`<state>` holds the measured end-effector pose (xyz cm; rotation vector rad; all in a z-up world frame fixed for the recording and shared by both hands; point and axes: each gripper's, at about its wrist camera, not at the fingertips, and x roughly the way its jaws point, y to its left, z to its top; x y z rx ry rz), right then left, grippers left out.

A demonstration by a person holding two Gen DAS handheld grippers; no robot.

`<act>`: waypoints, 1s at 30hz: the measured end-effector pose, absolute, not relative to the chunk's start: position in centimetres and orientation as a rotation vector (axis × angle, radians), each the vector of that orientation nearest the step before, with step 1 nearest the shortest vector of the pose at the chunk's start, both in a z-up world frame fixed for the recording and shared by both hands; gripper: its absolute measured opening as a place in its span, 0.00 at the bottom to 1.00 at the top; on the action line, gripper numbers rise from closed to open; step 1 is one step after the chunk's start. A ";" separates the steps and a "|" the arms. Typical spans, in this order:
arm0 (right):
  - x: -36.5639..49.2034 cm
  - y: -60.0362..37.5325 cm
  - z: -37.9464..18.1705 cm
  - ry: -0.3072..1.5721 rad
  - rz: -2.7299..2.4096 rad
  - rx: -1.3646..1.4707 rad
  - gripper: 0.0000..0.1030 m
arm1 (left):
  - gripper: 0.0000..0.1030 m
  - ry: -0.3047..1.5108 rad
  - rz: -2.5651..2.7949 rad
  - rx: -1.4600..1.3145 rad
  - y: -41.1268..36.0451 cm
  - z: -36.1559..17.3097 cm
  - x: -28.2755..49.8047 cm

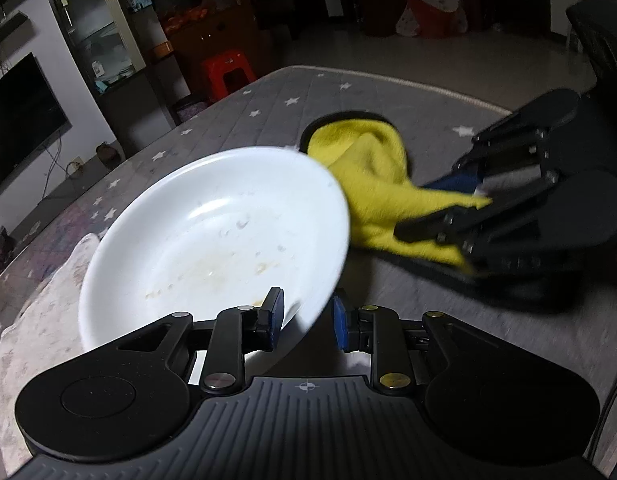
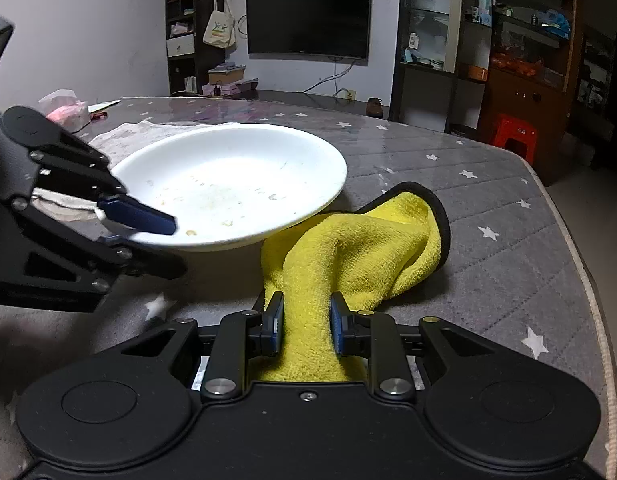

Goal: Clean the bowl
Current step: 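Bring the cloth in the right gripper into the bowl held by the left gripper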

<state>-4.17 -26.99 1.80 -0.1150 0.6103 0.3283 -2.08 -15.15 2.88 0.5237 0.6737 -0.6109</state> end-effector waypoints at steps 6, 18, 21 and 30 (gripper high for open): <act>-4.1 -26.9 1.9 0.612 0.348 -0.141 0.24 | 0.19 0.675 -0.663 0.523 -15.6 2.8 -1.8; -1.8 -26.6 2.0 0.597 0.370 -0.169 0.24 | 0.19 0.731 -0.804 0.578 -14.2 3.4 -2.0; -1.3 -26.5 2.0 0.588 0.368 -0.188 0.24 | 0.19 0.744 -0.830 0.596 -13.9 3.5 -2.1; 0.3 -26.4 1.9 0.579 0.365 -0.231 0.24 | 0.21 0.756 -0.822 0.574 -14.2 3.4 -2.3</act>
